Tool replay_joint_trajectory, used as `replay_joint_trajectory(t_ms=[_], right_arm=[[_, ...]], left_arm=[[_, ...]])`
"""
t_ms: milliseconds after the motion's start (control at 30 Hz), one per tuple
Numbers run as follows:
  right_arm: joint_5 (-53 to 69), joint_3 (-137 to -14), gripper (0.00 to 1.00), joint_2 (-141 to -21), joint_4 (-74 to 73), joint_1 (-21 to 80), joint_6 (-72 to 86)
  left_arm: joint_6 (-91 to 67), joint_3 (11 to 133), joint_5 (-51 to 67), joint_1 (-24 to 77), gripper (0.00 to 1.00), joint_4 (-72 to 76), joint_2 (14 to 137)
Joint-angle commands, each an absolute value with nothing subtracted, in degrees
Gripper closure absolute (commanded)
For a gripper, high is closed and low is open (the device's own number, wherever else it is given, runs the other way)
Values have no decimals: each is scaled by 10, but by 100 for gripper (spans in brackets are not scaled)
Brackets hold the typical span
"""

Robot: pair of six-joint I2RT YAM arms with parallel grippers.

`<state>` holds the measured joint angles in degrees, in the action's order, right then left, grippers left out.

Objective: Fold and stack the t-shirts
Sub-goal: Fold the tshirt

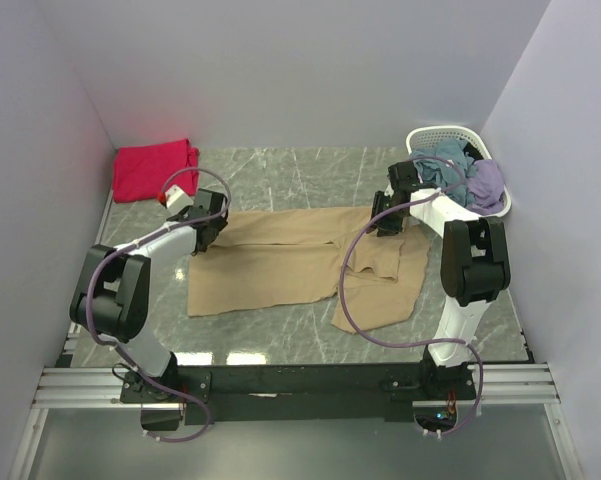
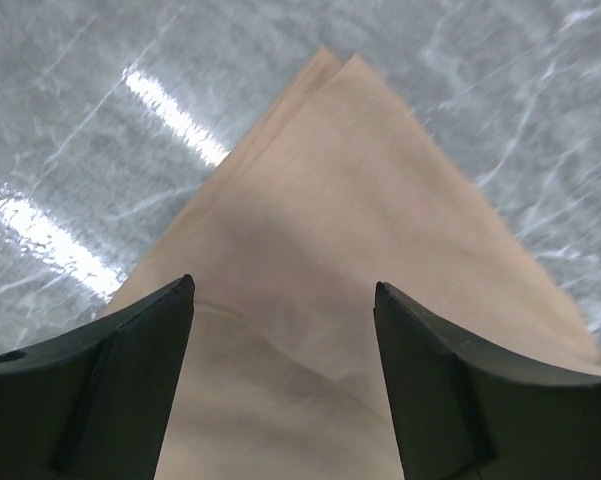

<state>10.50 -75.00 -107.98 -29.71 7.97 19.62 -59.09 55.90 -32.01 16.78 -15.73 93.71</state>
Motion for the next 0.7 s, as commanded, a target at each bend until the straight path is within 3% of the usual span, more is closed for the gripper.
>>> replay_joint_trajectory(t_ms=[0, 433, 667], right_arm=[[60, -770, 57, -1057, -301, 83, 194], [83, -766, 57, -1047, -294, 83, 190], [89, -768, 57, -1057, -294, 83, 190]], left_arm=[[-567, 532, -298, 166, 21, -143, 923], [-505, 591, -305, 127, 18, -125, 941], [-462, 611, -257, 105, 22, -87, 1003]])
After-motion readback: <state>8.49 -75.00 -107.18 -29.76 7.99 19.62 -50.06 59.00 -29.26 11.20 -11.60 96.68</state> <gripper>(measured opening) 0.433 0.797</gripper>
